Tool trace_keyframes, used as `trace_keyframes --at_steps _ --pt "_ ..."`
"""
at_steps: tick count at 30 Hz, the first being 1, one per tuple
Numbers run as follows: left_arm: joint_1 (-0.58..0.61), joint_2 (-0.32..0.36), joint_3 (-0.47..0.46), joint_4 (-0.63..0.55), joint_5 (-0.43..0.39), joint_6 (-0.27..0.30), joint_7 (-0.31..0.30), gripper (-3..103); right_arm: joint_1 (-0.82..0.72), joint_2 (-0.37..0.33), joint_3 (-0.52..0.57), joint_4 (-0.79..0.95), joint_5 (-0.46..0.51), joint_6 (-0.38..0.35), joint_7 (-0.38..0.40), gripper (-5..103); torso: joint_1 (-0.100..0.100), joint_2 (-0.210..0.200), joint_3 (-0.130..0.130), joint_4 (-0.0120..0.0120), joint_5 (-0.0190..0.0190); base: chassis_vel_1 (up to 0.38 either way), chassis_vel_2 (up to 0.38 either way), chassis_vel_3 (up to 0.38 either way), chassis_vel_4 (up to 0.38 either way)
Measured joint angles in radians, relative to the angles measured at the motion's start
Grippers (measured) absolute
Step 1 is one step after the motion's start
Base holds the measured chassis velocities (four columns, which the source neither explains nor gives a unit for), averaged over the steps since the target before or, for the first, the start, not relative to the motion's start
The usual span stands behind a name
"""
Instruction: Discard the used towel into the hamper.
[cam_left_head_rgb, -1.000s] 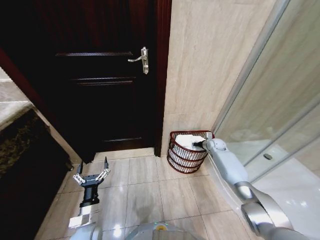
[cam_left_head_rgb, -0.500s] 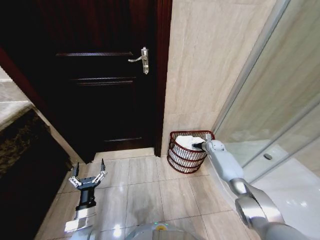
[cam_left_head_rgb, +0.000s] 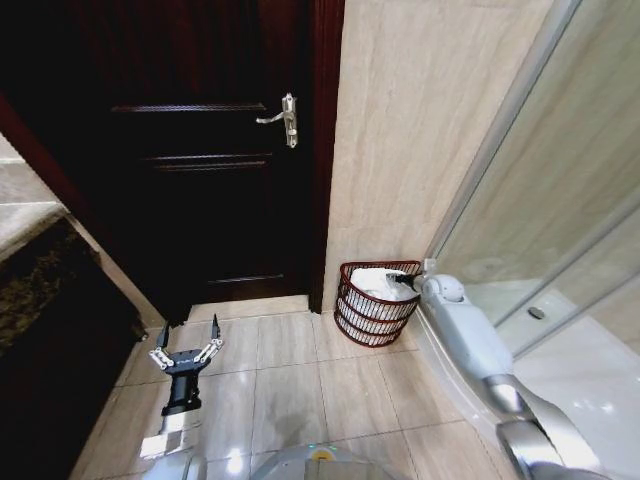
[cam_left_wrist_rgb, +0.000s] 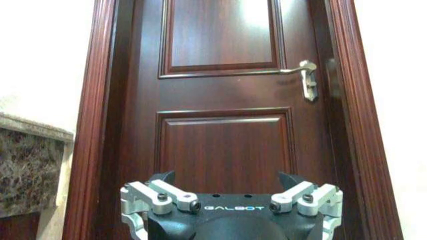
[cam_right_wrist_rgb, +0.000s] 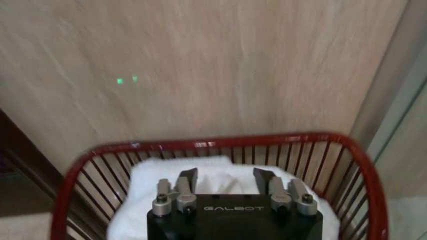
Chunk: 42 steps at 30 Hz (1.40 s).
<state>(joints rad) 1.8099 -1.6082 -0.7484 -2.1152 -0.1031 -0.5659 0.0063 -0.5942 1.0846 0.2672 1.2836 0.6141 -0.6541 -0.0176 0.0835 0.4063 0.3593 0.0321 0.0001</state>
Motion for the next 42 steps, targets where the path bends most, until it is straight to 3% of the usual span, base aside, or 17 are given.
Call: trace_keyframes --at_steps 2,5,8,9,10,11,13,15,18,25,27,34,42 --pt "-0.008 0.0 0.002 0.001 -0.001 0.006 -0.002 100 -0.056 -0.019 0.01 0.105 0.017 0.026 0.053 71 0.0 0.0 0.0 0.0 0.0 0.0 0.0 0.0 0.0" --pt "-0.014 0.0 0.007 0.005 -0.002 0.015 -0.009 100 -0.124 -0.035 0.021 0.198 0.016 0.086 0.096 77 0.0 0.0 0.0 0.0 -0.0001 0.0 0.0 0.0 0.0" --pt "-0.026 0.004 0.017 0.007 -0.009 0.033 -0.018 100 -0.259 -0.046 0.052 0.333 -0.002 0.225 0.159 92 0.0 0.0 0.0 -0.0002 0.0002 0.0 0.0 0.0 0.0" --pt "-0.026 0.004 0.017 0.007 -0.009 0.033 -0.018 100 -0.259 -0.046 0.052 0.333 -0.002 0.225 0.159 92 0.0 0.0 0.0 -0.0002 0.0002 0.0 0.0 0.0 0.0" --pt "-0.03 0.004 0.02 0.008 -0.011 0.041 -0.019 100 -0.307 -0.046 0.067 0.376 -0.016 0.272 0.179 92 0.0 0.0 0.0 0.0 0.0 0.0 0.0 0.0 0.0" --pt "-0.035 0.005 0.025 0.008 -0.013 0.055 -0.02 100 -0.374 -0.039 0.096 0.434 -0.057 0.337 0.2 99 0.0 0.0 0.0 -0.0004 0.0 0.0 0.0 0.0 0.0" --pt "-0.04 0.006 0.033 0.011 -0.02 0.08 -0.02 100 -0.451 -0.018 0.139 0.498 -0.128 0.394 0.201 100 0.0 0.0 0.0 -0.0001 -0.0003 0.0 0.0 0.0 0.0" --pt "-0.042 0.008 0.035 0.011 -0.024 0.091 -0.02 100 -0.479 -0.009 0.153 0.521 -0.152 0.406 0.198 100 0.0 0.0 0.0 -0.0001 -0.0003 0.0 0.0 0.0 0.0" --pt "-0.055 0.028 0.047 0.021 -0.039 0.143 -0.012 100 -0.666 0.061 0.215 0.681 -0.263 0.444 0.188 100 0.0 0.0 0.0 0.0 -0.0002 0.0 0.0 0.0 0.0" --pt "-0.067 0.057 0.059 0.042 -0.056 0.17 0.016 100 -0.826 0.159 0.265 0.804 -0.415 0.5 0.175 100 0.0 0.0 0.0 -0.0002 -0.0003 0.0 0.0 0.0 0.0" --pt "-0.073 0.064 0.066 0.046 -0.043 0.205 0.029 100 -0.883 0.208 0.291 0.859 -0.462 0.511 0.178 100 0.0 0.0 0.0 -0.0001 -0.0003 0.0 0.0 0.0 0.0" --pt "-0.093 0.063 0.089 0.06 -0.027 0.228 0.048 100 -0.985 0.269 0.299 0.945 -0.529 0.523 0.177 100 0.005 0.014 0.007 -0.0003 -0.0002 0.0 0.0 0.0 0.0" --pt "-0.108 0.105 0.089 0.075 -0.022 0.224 0.047 100 -0.991 0.296 0.276 0.966 -0.558 0.535 0.201 100 0.018 0.046 0.027 0.0 -0.0001 0.0 0.0 0.0 0.0"
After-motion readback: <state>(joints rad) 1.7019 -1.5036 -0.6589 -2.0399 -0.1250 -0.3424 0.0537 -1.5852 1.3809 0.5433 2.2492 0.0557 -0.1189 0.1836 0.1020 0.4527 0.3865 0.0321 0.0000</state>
